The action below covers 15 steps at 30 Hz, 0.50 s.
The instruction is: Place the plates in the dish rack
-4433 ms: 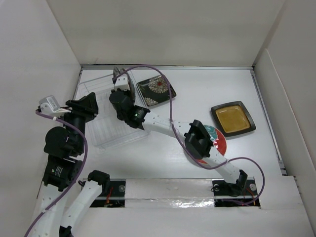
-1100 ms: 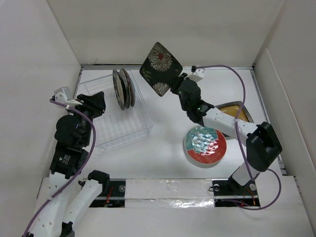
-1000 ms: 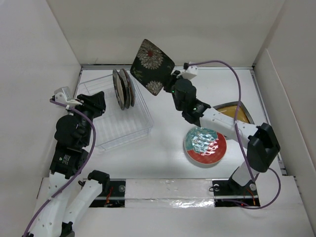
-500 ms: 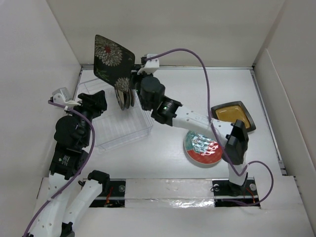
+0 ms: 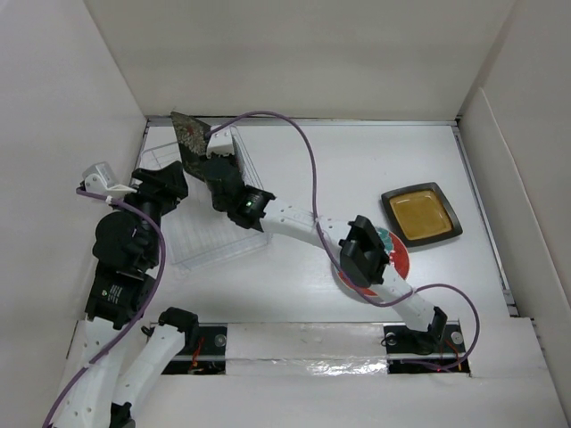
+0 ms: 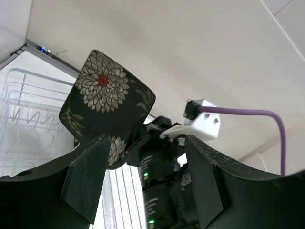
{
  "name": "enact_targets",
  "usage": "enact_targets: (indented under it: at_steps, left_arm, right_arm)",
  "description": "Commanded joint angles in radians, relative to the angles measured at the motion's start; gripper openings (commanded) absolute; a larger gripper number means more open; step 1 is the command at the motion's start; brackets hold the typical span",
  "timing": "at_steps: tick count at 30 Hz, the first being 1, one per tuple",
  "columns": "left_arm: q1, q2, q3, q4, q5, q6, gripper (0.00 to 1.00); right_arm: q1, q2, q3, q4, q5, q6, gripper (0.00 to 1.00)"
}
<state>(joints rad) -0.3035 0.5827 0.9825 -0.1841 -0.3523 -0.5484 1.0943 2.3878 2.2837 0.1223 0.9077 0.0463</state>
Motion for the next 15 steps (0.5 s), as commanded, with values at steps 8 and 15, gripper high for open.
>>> enact_targets:
  at_steps: [8,15]
  left_arm:
    - [0.006,-0.011,0.001,0.02,-0.031,-0.019,0.6]
    - [0.006,-0.009,-0.028,0.054,0.007,-0.013,0.61]
  right_arm:
    - [0.056,0.117,0.247,0.404,0.307,-0.232,0.0]
    - [0.056,0.155,0.275,0.565,0.335,-0.322,0.0]
